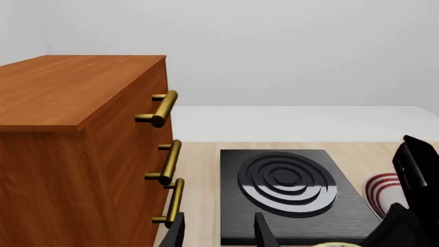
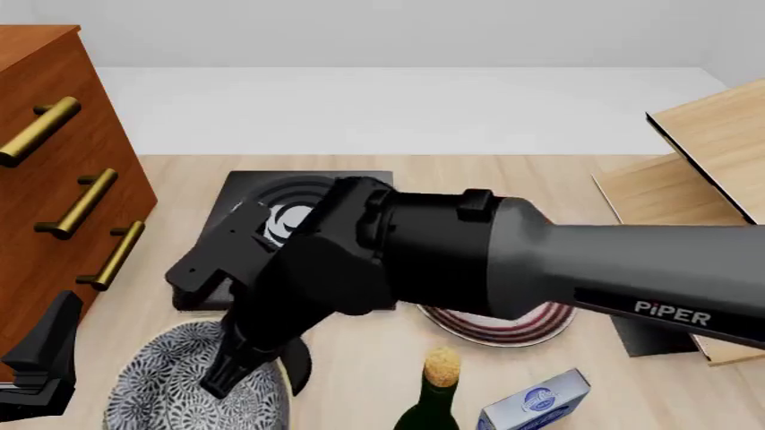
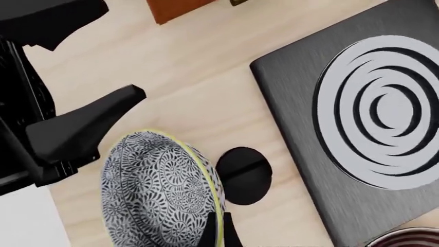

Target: Pick up the akita bowl and put it on the plate.

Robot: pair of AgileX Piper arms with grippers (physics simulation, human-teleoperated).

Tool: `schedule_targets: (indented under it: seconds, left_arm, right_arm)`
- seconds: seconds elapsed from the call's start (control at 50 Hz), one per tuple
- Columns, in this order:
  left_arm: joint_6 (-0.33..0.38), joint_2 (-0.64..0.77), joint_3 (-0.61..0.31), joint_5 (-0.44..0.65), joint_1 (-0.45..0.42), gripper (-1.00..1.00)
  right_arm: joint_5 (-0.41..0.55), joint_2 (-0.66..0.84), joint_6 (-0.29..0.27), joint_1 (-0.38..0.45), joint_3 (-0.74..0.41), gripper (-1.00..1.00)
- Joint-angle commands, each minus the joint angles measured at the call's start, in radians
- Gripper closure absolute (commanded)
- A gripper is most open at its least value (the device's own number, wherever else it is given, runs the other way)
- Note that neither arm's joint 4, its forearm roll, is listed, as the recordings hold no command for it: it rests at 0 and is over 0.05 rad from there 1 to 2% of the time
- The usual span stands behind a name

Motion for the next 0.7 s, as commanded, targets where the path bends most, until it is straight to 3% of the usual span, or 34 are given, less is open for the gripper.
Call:
schedule_targets:
  seconds: [0.02, 0.42, 0.7]
  left_arm:
    - [0.0, 0.0, 0.0, 0.0, 0.0, -1.0]
    - [0.0, 0.0, 0.0, 0.0, 0.0, -1.0]
    - [0.0, 0.0, 0.0, 0.0, 0.0, -1.0]
  right_arm:
    - [0.034, -0.047, -0.014, -0.033, -0.038, 1.0]
    - [0.014, -0.17, -0.019, -0.175, -0.043, 1.0]
    - [-0.032, -0.304, -0.01, -0.298, 0.065, 1.0]
